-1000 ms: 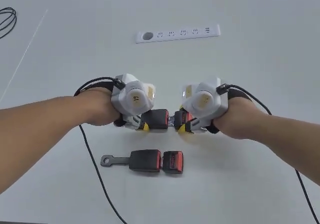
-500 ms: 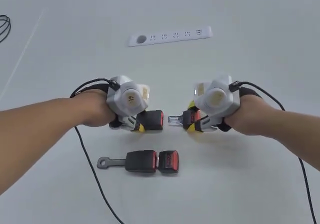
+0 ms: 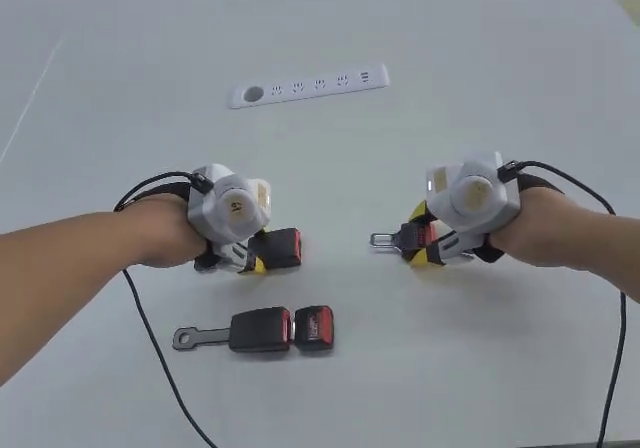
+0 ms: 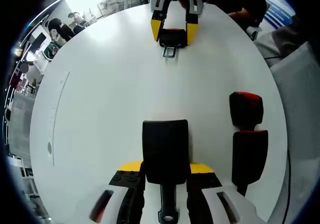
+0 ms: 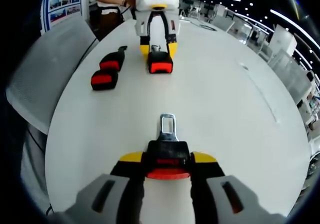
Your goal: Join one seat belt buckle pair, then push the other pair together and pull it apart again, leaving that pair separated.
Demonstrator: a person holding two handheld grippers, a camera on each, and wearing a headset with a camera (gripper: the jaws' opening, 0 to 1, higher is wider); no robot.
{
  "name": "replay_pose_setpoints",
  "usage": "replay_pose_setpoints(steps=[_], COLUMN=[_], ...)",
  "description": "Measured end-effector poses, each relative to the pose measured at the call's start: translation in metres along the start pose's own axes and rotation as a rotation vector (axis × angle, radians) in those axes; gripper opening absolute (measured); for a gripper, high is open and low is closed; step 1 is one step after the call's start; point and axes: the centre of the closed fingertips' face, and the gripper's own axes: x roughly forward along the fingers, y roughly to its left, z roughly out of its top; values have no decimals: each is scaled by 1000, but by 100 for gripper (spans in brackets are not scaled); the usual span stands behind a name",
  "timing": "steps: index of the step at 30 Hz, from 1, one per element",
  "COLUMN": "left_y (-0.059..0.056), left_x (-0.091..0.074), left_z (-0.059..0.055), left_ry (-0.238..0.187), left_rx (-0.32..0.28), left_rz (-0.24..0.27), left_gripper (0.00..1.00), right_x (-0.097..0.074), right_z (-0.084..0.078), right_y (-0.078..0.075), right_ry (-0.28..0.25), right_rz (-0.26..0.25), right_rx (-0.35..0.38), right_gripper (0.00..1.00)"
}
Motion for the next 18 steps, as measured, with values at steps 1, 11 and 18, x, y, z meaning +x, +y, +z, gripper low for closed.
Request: replay_pose_setpoints(steps=[1, 11, 18], left_y=[0, 1, 9], left_x=[0, -2, -15], left_z=[0, -2, -4], left_ry=[0, 8, -7], left_rx=[1, -59, -75], left_rz=[0, 43, 151], left_gripper=[32, 33, 48], right_x=[-1, -4, -11], right_z=[-1, 1, 9], right_y=[0, -11, -15], right_ry=[4, 88, 90], right_rz=[-2, -114, -189], right_rx=[1, -71, -69], right_gripper=[34, 44, 54])
